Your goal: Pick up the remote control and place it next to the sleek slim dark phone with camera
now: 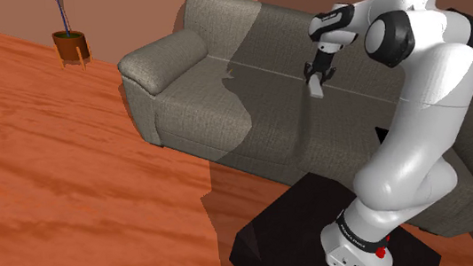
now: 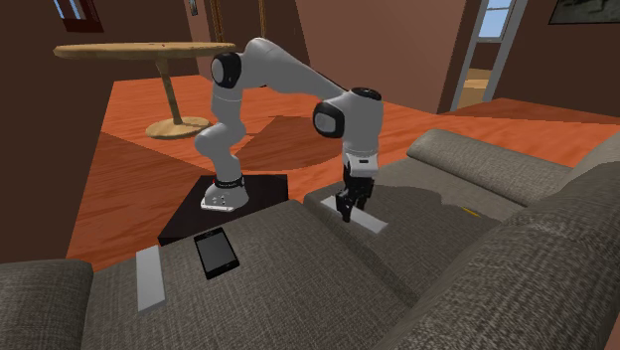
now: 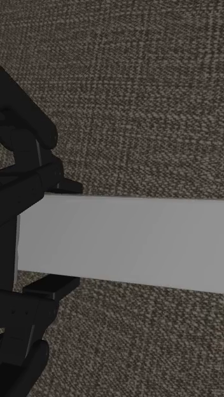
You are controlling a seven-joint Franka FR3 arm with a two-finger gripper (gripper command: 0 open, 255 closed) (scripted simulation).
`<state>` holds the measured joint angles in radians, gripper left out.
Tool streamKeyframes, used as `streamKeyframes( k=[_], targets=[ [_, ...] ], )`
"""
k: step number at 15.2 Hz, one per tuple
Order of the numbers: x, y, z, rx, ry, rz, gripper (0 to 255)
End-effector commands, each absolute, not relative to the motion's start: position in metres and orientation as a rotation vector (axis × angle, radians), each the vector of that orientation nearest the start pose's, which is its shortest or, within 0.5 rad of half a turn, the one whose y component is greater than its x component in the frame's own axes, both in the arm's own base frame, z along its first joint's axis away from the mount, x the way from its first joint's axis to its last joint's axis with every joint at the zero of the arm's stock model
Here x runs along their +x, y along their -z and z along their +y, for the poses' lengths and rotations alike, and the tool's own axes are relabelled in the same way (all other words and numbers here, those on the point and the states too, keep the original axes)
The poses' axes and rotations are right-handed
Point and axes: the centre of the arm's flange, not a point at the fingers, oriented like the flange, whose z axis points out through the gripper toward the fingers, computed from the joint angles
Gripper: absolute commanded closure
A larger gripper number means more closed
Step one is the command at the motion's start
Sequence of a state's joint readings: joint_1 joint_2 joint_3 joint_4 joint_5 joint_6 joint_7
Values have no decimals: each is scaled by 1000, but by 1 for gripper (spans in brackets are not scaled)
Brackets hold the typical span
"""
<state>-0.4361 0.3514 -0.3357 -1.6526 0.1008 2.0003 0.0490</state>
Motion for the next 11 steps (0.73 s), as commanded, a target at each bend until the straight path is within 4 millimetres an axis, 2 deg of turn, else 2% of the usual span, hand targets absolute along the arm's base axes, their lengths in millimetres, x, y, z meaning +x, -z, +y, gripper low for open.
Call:
streamKeyframes(
  k=[1,11],
  targets=[
    [469,-423,-454,-2892,13,1293,255],
    [369,-424,-541,-2892,13,1293,255]
  ],
)
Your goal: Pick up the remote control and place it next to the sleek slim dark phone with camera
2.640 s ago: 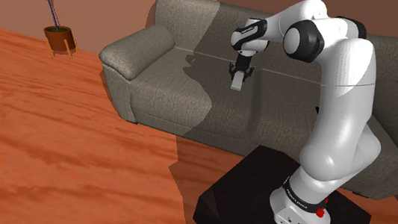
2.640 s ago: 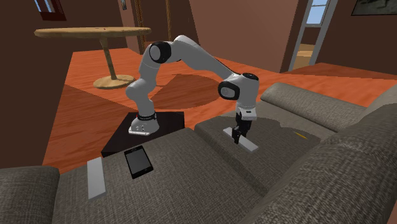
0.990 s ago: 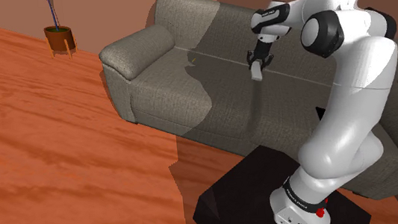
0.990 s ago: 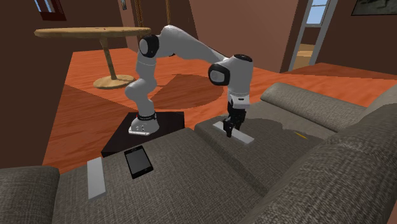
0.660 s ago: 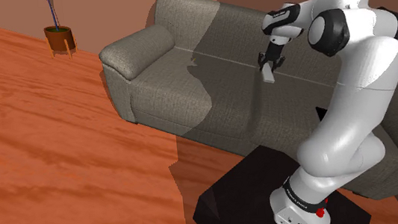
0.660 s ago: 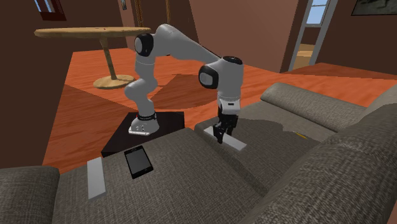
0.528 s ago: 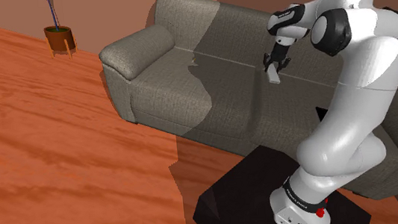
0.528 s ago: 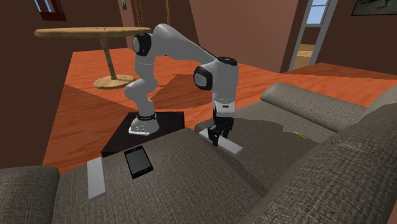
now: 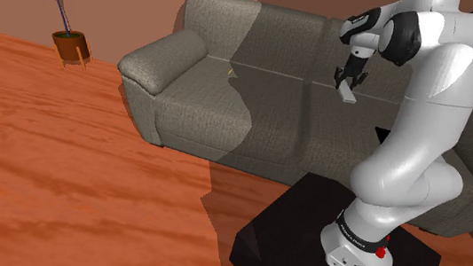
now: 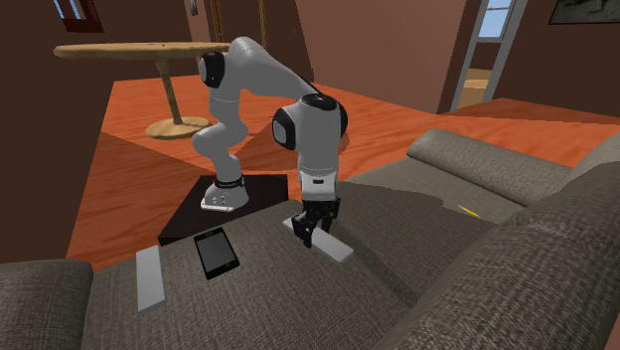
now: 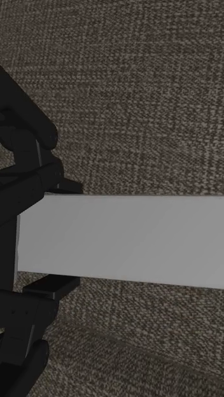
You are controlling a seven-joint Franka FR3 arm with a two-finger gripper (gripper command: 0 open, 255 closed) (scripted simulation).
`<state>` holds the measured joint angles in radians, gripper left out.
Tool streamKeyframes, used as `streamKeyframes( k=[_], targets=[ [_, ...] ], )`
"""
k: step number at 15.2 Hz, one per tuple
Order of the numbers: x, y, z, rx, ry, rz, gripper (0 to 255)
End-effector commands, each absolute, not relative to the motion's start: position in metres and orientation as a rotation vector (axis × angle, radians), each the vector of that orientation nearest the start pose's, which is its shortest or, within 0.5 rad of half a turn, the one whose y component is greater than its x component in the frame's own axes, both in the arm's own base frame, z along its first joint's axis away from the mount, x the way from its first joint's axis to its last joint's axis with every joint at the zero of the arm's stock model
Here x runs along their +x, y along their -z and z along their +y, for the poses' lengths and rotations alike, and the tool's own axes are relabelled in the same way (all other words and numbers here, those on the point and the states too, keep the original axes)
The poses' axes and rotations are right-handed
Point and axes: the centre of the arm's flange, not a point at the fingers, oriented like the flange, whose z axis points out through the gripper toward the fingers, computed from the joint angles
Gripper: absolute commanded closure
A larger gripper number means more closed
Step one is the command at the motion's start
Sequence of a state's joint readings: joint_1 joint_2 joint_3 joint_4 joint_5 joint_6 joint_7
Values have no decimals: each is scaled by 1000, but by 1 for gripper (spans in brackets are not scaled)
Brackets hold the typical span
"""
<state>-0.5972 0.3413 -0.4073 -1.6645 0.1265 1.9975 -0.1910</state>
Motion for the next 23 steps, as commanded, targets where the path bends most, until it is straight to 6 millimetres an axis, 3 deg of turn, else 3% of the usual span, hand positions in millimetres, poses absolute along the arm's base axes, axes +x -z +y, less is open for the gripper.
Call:
streamKeyframes(
  k=[1,20,23],
  targets=[
    [359,-424,-549,-2892,13,1293,255],
    [171,-427,-713,-2892,13,1293,255],
    [171,-411,-713,-2892,13,1293,255]
  ],
)
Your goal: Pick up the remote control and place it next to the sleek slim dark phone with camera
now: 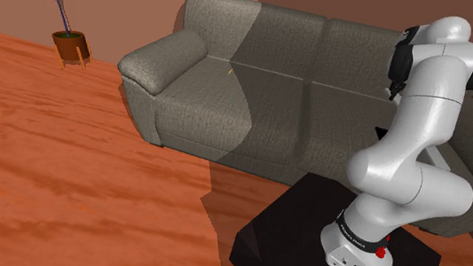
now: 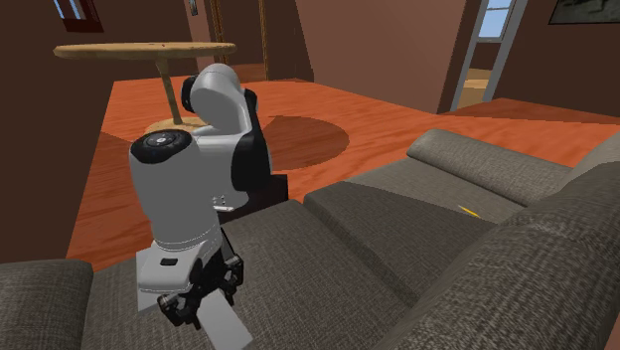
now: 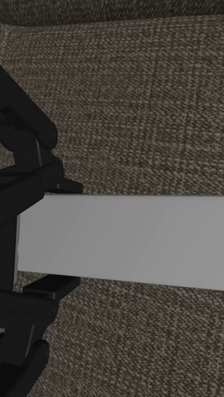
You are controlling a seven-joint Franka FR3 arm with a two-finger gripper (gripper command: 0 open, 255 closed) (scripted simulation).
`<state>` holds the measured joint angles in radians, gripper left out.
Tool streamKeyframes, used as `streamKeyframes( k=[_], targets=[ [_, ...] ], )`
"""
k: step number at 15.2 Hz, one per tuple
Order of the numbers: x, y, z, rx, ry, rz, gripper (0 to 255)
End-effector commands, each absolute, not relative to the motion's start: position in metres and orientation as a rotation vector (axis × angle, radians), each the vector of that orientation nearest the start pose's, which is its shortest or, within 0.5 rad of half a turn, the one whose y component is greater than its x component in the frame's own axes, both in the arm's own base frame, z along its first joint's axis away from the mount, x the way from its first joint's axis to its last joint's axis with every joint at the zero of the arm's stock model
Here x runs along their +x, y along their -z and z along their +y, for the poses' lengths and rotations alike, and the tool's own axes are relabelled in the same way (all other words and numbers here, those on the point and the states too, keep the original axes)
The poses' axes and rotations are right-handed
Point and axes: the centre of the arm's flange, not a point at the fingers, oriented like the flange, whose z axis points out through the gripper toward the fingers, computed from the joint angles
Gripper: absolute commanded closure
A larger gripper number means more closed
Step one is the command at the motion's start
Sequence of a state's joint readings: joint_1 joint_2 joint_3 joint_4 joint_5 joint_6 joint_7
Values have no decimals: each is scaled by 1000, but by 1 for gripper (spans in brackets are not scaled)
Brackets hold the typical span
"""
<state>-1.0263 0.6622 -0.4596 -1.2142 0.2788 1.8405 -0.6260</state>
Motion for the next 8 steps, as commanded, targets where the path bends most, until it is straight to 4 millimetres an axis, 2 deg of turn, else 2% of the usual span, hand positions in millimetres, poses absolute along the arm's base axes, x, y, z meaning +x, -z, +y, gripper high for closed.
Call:
streamKeyframes(
  k=[1,8],
  targets=[
    [171,-406,-713,-2892,13,1293,255],
    [171,-369,-713,-2892,13,1293,255]
  ],
)
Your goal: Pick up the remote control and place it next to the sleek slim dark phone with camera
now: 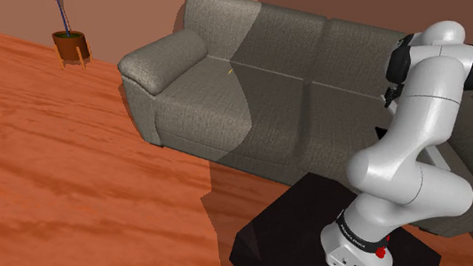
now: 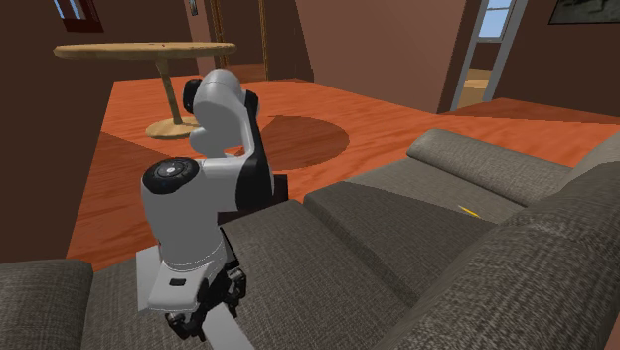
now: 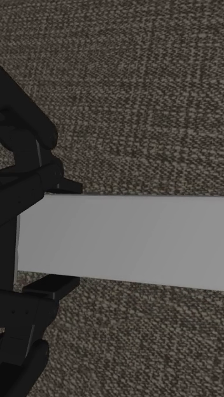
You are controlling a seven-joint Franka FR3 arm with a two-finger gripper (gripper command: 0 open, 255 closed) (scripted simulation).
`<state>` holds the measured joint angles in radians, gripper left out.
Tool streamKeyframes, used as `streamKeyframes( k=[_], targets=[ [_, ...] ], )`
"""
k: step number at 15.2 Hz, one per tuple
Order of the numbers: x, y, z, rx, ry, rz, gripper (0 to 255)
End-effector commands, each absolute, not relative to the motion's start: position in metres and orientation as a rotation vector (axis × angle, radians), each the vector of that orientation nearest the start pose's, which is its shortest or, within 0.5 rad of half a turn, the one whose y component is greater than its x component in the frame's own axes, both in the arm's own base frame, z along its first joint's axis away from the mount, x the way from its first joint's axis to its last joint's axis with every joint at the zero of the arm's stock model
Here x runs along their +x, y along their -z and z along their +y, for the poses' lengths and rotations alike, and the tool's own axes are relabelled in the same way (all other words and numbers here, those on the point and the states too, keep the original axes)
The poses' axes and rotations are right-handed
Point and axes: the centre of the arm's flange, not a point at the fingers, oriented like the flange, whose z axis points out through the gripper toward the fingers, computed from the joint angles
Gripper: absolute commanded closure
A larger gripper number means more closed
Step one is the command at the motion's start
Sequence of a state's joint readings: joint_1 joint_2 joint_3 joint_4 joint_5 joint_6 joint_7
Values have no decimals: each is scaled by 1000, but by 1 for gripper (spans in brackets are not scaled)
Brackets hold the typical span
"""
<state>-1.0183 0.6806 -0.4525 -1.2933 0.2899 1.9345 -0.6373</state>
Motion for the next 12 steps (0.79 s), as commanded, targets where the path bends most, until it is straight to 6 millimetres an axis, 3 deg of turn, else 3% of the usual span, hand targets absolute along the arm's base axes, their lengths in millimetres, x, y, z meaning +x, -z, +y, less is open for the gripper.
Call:
streamKeyframes(
  k=[1,4,11,12],
  targets=[
    [171,-364,-713,-2892,13,1293,255],
    [171,-347,-713,-2892,13,1293,255],
    [171,-347,-713,-2892,13,1293,255],
    [171,-347,-713,-2892,13,1293,0]
  ],
)
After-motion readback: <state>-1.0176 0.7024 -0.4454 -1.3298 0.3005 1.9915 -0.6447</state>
